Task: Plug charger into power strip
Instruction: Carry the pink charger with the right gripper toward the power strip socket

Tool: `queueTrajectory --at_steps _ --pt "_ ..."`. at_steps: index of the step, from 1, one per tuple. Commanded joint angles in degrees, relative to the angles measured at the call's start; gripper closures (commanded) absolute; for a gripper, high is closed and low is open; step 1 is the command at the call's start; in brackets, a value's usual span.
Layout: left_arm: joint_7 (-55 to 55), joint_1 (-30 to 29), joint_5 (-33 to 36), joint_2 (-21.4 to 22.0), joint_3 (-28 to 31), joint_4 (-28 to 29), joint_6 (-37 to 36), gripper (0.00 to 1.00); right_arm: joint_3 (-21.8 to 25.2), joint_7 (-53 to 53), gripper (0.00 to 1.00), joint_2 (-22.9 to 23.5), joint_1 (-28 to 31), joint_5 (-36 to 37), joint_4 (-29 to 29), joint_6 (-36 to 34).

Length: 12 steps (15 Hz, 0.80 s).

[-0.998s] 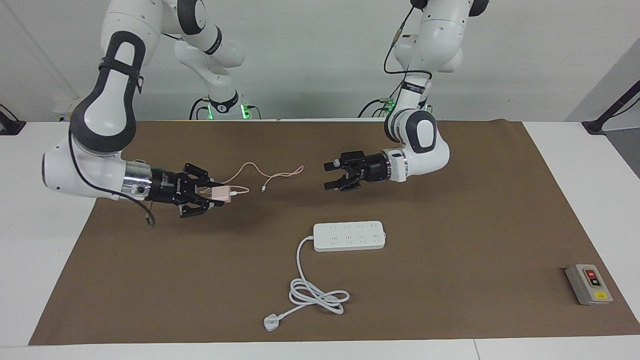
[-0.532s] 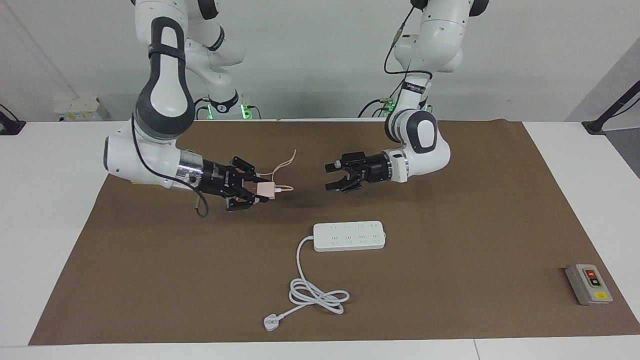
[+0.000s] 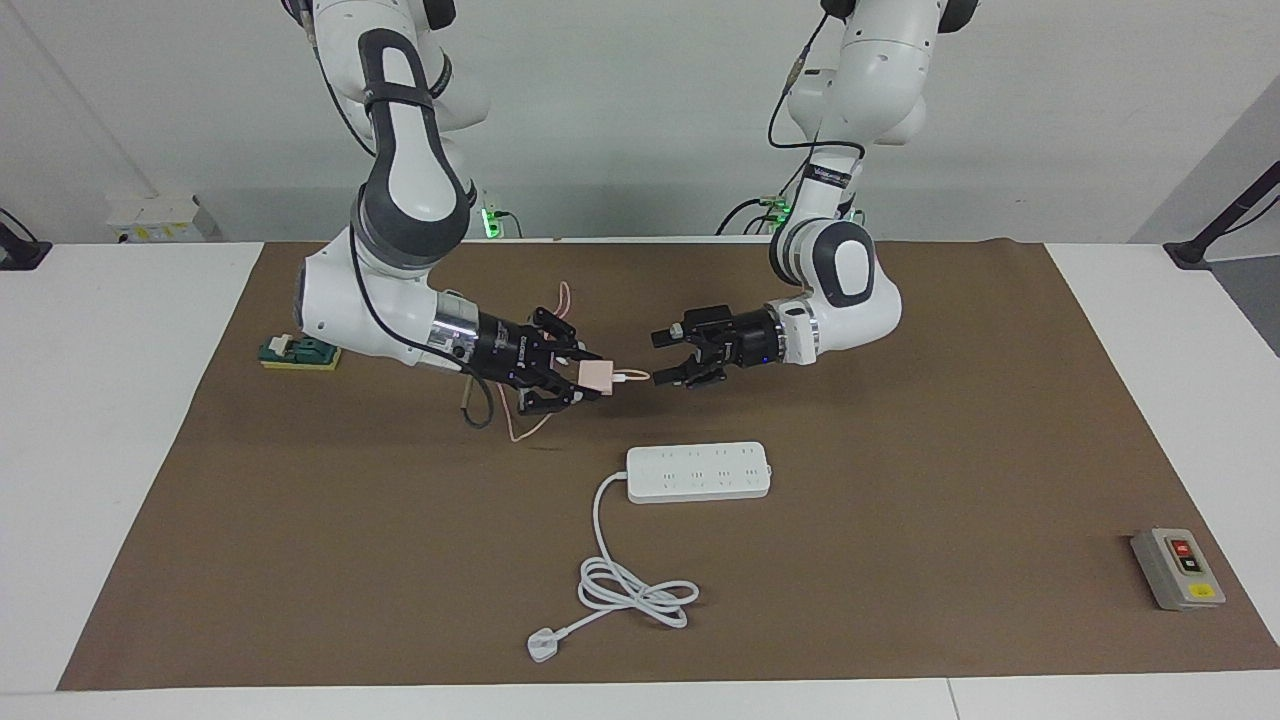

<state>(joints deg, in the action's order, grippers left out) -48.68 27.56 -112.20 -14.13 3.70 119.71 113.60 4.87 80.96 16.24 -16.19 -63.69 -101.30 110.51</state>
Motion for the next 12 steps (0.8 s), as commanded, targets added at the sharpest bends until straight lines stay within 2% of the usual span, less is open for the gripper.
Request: queueTrajectory --at_steps 1,4,8,12 --pt "-1.42 0.66 -1.18 0.5 0.17 0.26 0.92 0.0 0.14 0.43 1.0 -5.33 -2.44 -2.13 -6.88 3.13" --pt "-1.68 1.01 -1.53 0.42 0.17 -0.26 1.18 0.0 0.14 0.42 1.0 -6.04 -3.59 -2.49 -7.86 3.66" --pt "-1.77 1.1 -1.88 0.42 0.25 -0.35 1.18 0.0 0.14 0.69 1.0 -6.57 -7.62 -4.59 -9.71 8.92" --pt "-3.18 1.18 -1.88 0.24 0.25 -0.7 1.54 0.0 0.14 0.6 1.0 -6.48 -8.07 -5.12 -9.8 11.3"
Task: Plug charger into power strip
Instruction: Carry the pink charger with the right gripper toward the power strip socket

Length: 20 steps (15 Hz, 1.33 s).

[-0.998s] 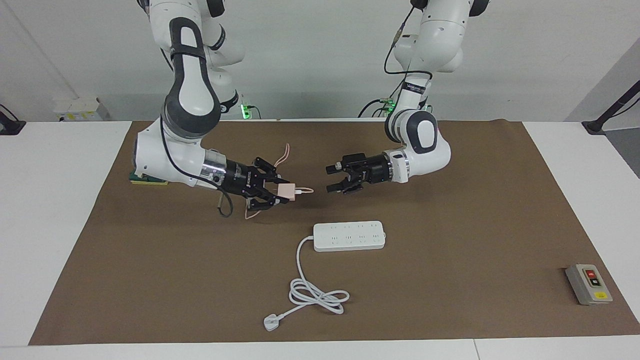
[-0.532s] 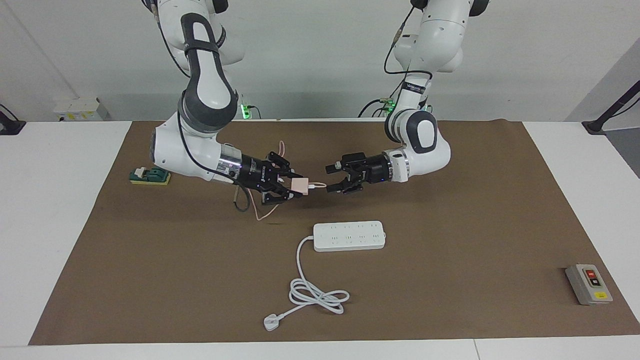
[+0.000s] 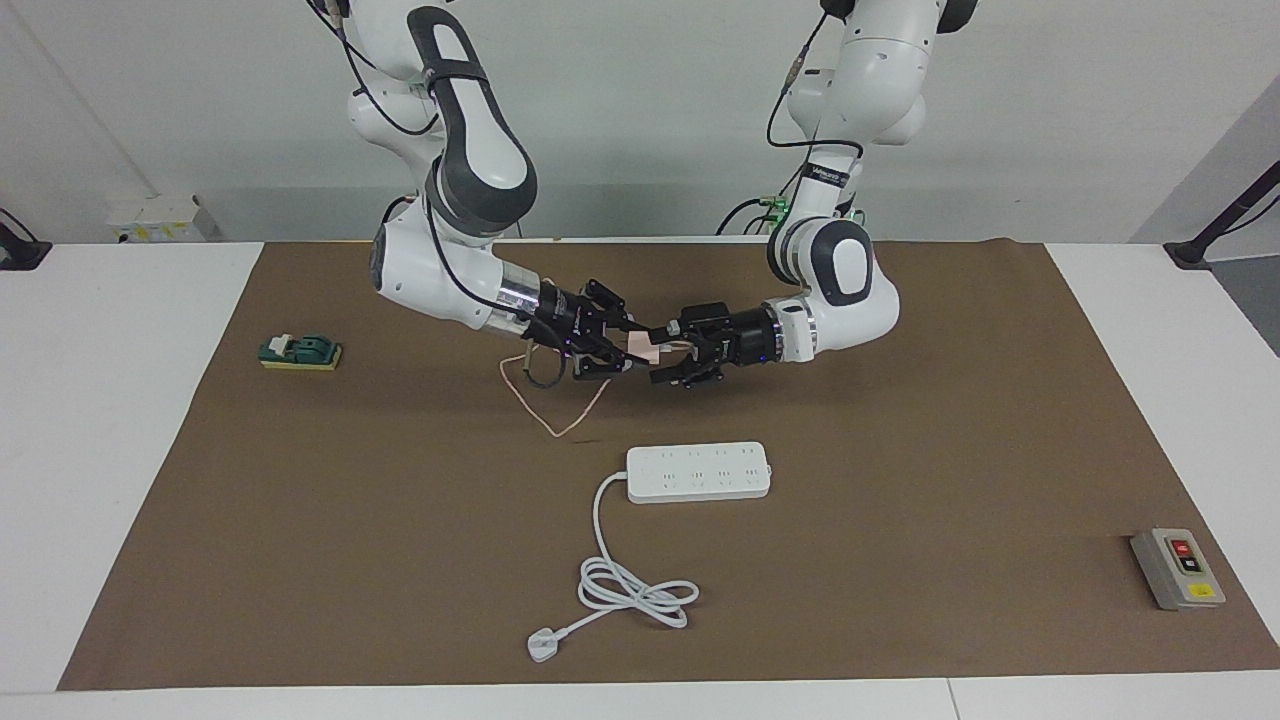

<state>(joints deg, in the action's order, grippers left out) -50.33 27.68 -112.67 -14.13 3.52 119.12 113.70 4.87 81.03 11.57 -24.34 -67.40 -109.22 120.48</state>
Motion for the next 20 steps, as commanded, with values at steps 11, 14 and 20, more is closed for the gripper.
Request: queueTrajectory --at_steps 11,14,20 --pt "-4.16 1.5 -0.71 0.06 0.43 -0.03 3.72 0.0 0.14 -9.74 1.0 -1.47 -0.1 -1.24 -3.02 3.09" --pt "-4.25 1.76 -0.71 0.06 0.43 -0.03 3.98 0.0 0.22 -11.5 1.0 -1.03 -0.54 -0.45 -3.02 2.48" --pt "-5.3 2.12 -0.71 0.06 0.43 -0.03 5.13 0.0 0.22 -11.51 1.0 -0.15 -0.27 3.33 -2.41 1.51"
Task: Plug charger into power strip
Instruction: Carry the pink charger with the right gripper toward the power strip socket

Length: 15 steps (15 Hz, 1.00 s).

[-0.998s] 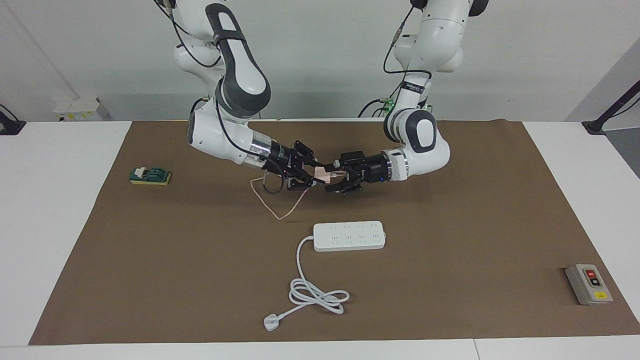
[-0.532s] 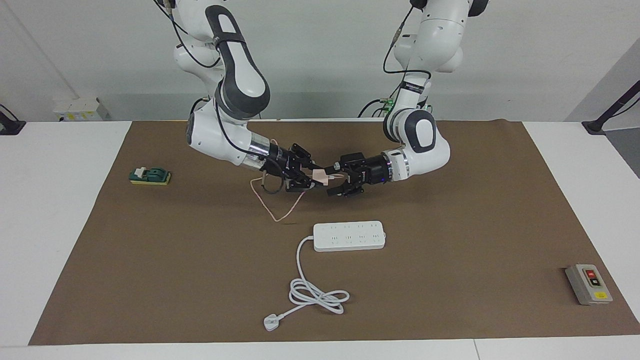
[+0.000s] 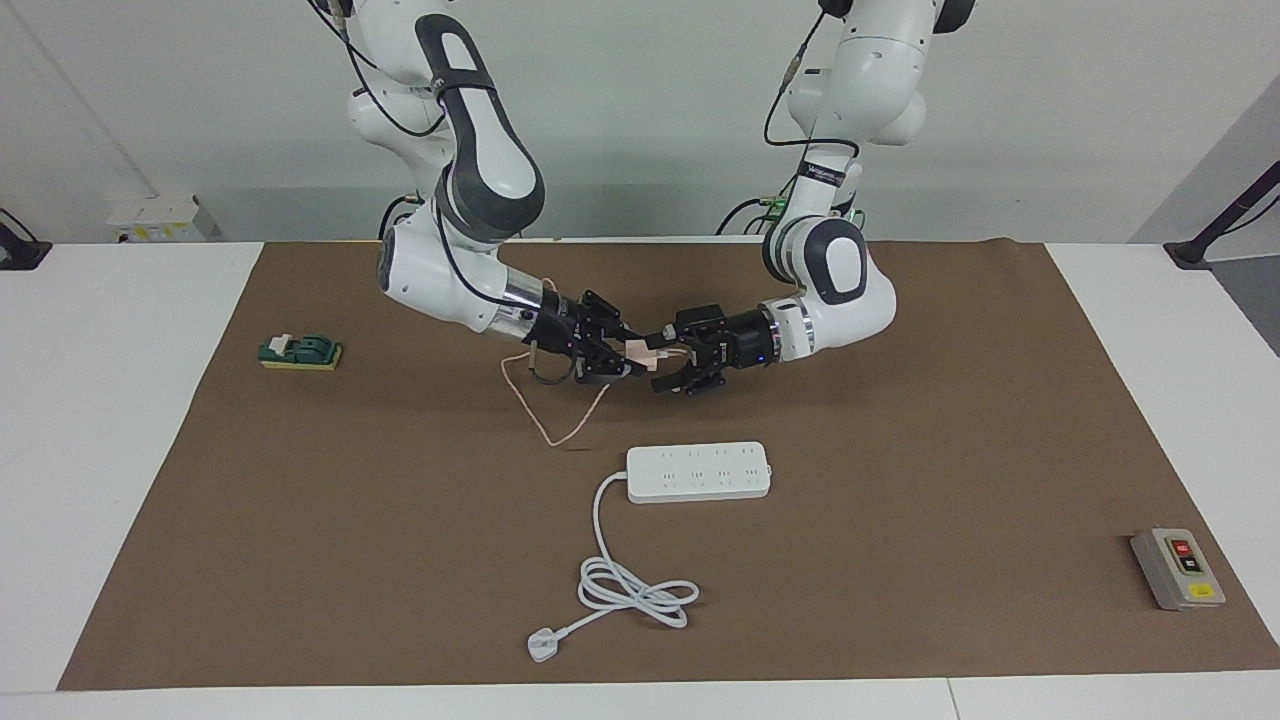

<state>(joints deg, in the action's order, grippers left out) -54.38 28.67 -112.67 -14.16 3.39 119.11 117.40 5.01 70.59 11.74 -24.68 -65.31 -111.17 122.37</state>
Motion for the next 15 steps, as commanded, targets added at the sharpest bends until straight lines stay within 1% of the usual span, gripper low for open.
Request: queueTrajectory --at_steps 1,11,15 --pt "-1.26 1.12 -0.71 0.1 0.56 -0.19 1.43 0.0 0.08 -1.16 1.0 -0.31 0.07 1.23 -0.46 -0.37" --pt "-1.17 1.12 -0.71 0.27 0.48 -0.9 2.48 0.0 0.08 -1.16 1.0 -0.31 0.07 1.15 -0.37 0.15" --pt "-1.17 1.04 -0.71 0.8 0.39 0.59 1.69 0.0 0.08 -1.16 1.0 -0.31 0.07 1.15 -0.37 0.24"
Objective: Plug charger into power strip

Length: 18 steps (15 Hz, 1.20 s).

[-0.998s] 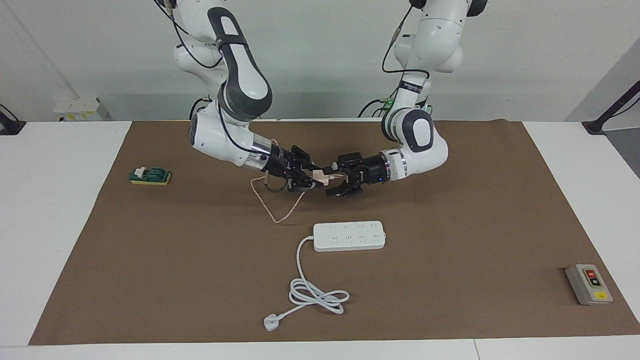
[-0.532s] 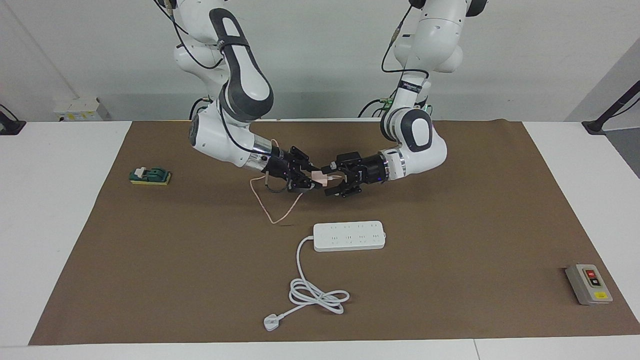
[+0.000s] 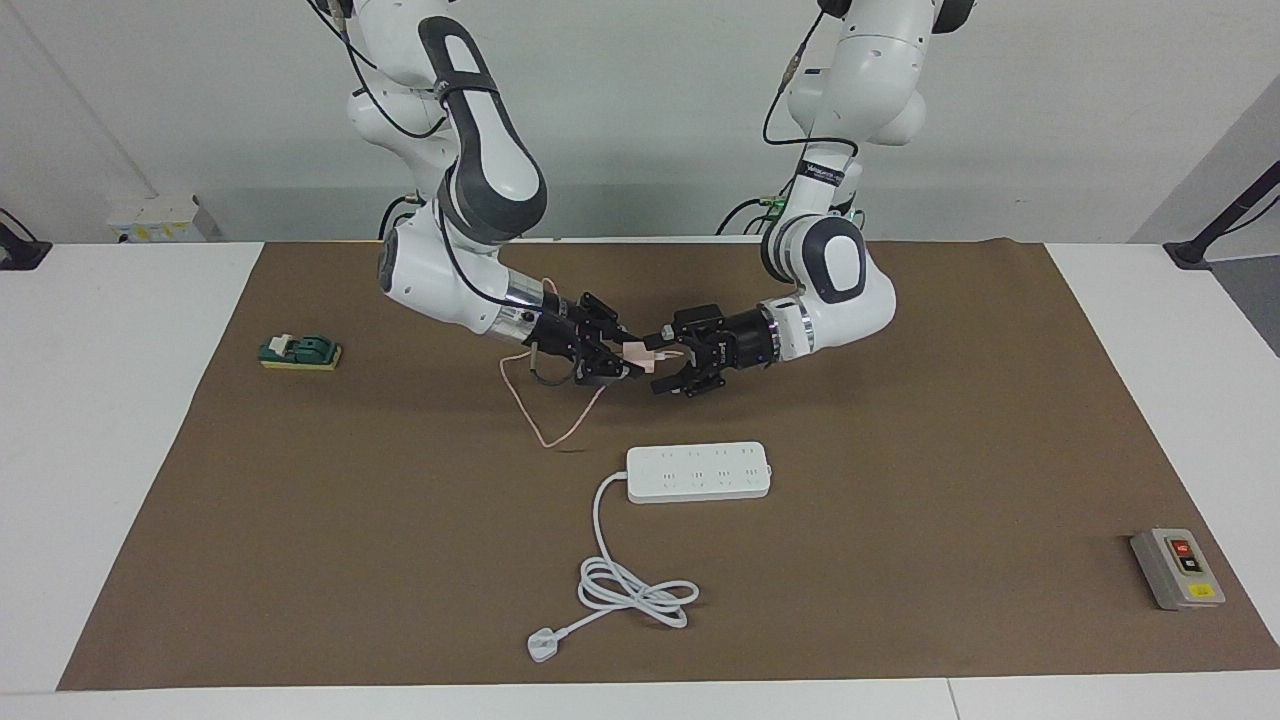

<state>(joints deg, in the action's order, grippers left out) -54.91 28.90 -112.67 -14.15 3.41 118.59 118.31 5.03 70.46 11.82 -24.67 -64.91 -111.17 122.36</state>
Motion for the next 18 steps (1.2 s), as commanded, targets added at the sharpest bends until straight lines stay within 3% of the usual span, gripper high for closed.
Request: queueTrajectory --at_steps 1,18 --pt "-0.64 0.8 -0.71 0.8 0.37 1.38 0.7 0.0 0.07 -1.03 1.0 -0.39 -0.02 0.75 -0.37 0.33" --pt "-1.17 1.24 -0.88 2.2 0.19 5.16 -2.38 0.0 0.07 -0.94 1.0 -0.04 0.06 0.75 -0.19 0.42"
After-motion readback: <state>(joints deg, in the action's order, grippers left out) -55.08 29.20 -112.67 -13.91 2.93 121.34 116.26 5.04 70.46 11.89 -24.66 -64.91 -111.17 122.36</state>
